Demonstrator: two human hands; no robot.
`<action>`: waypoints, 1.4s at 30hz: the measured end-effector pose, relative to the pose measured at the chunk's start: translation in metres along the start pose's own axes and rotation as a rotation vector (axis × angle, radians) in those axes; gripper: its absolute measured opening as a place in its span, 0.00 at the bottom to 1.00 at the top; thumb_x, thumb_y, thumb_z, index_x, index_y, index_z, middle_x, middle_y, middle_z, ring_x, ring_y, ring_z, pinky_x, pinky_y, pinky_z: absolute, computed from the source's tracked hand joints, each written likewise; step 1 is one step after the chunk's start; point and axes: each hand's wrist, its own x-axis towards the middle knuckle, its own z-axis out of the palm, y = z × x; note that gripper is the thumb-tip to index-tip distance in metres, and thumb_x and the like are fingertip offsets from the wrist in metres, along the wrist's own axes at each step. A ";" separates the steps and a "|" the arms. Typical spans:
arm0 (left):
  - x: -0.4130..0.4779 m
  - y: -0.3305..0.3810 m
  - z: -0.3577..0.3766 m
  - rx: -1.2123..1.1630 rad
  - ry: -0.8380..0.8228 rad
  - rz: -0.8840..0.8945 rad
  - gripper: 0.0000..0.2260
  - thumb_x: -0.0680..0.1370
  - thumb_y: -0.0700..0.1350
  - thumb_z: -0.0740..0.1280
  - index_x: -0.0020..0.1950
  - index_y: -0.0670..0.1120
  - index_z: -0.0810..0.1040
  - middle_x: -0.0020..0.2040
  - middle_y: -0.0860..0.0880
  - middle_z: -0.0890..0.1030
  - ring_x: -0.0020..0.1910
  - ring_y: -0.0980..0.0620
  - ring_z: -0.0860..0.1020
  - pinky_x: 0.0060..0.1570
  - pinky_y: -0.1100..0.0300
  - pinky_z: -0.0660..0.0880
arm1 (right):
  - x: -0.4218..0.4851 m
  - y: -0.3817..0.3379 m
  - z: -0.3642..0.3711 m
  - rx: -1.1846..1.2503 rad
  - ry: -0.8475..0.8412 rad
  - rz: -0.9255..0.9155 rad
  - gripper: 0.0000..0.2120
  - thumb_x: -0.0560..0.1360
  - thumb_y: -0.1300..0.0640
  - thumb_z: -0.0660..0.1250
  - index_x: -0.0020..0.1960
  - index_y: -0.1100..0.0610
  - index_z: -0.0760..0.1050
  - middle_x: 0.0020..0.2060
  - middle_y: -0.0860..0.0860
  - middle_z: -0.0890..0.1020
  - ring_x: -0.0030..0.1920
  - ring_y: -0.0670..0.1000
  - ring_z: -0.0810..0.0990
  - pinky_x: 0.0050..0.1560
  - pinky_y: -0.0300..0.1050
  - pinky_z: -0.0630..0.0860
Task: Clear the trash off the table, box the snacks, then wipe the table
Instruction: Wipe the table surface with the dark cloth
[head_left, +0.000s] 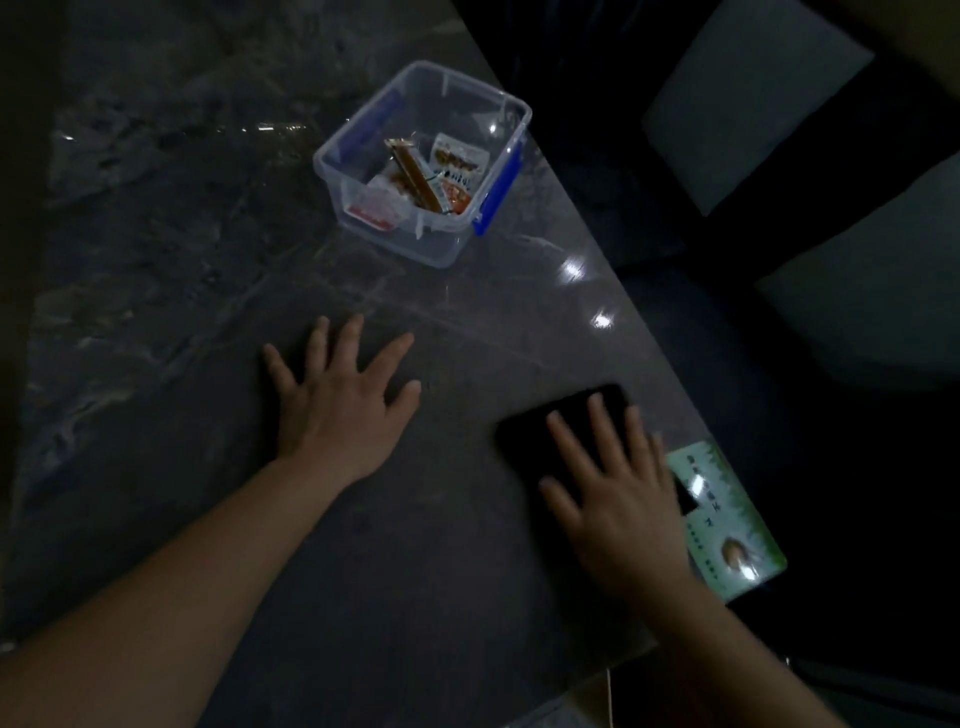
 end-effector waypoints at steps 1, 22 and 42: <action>0.001 0.003 0.005 0.027 0.010 -0.009 0.27 0.77 0.69 0.44 0.76 0.67 0.52 0.81 0.47 0.54 0.79 0.40 0.48 0.70 0.25 0.44 | 0.026 0.006 -0.005 0.053 -0.015 0.161 0.32 0.75 0.27 0.36 0.78 0.32 0.37 0.82 0.50 0.41 0.80 0.60 0.36 0.79 0.61 0.40; 0.000 0.009 0.002 0.084 0.032 -0.046 0.28 0.75 0.68 0.53 0.75 0.67 0.57 0.80 0.47 0.60 0.78 0.40 0.56 0.71 0.28 0.50 | 0.189 0.016 -0.024 0.078 -0.021 0.096 0.31 0.78 0.29 0.42 0.78 0.33 0.40 0.82 0.48 0.41 0.80 0.60 0.37 0.78 0.63 0.38; 0.010 -0.005 -0.031 -0.210 -0.223 -0.129 0.33 0.73 0.66 0.57 0.77 0.63 0.53 0.81 0.57 0.54 0.80 0.51 0.47 0.76 0.38 0.38 | 0.193 -0.002 -0.068 0.176 -0.212 0.143 0.33 0.80 0.32 0.50 0.81 0.41 0.49 0.82 0.52 0.46 0.80 0.62 0.43 0.78 0.63 0.44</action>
